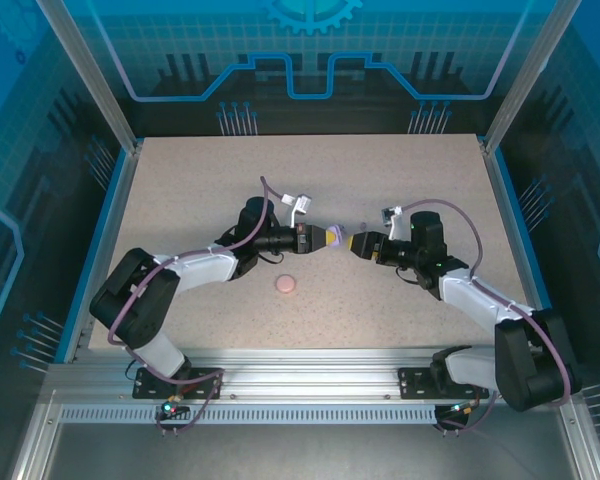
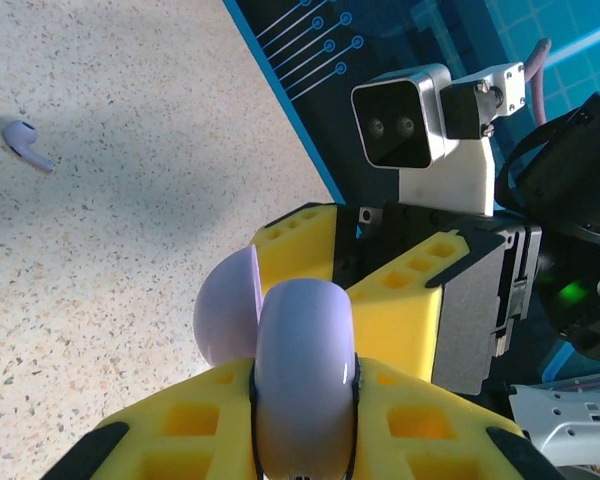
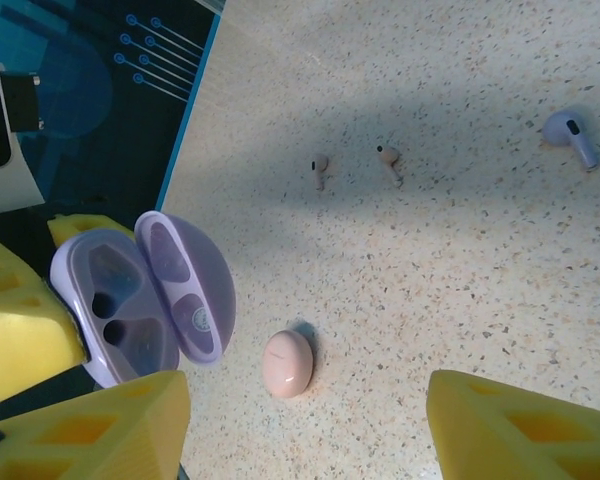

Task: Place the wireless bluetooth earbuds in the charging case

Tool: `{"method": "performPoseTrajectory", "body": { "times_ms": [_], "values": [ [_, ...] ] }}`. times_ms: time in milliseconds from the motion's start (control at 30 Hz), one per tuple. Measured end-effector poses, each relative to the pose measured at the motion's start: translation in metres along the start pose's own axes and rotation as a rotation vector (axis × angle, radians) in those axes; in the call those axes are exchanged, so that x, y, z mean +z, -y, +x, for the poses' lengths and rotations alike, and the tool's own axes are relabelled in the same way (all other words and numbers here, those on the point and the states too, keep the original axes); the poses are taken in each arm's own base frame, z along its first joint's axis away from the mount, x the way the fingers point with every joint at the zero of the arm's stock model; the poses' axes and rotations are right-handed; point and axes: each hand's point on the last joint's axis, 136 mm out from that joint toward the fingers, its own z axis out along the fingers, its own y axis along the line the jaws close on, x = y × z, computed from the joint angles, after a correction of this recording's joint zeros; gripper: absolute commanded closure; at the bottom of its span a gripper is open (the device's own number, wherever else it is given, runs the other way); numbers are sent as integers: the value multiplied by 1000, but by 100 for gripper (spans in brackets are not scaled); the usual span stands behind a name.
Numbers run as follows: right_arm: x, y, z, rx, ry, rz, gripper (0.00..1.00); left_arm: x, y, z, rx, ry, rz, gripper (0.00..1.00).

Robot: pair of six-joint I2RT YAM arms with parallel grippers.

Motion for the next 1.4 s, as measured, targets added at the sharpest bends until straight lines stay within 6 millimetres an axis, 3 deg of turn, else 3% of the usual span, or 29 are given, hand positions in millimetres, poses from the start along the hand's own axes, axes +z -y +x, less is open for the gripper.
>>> {"method": "performPoseTrajectory", "body": {
  "times_ms": [733,1100,1233,1400],
  "values": [
    [17,-9,-3,-3,-43,-42,46,4,-2,-1,-31,8,18,100],
    [27,-10,-6,4,-63,-48,67,4,-1,-2,-27,12,21,100],
    [27,-13,-8,-4,-59,-59,68,4,-1,-3,-26,13,22,100],
    [27,-18,-9,-13,-65,-76,84,4,-2,-3,-30,13,22,100]
  ]
}}
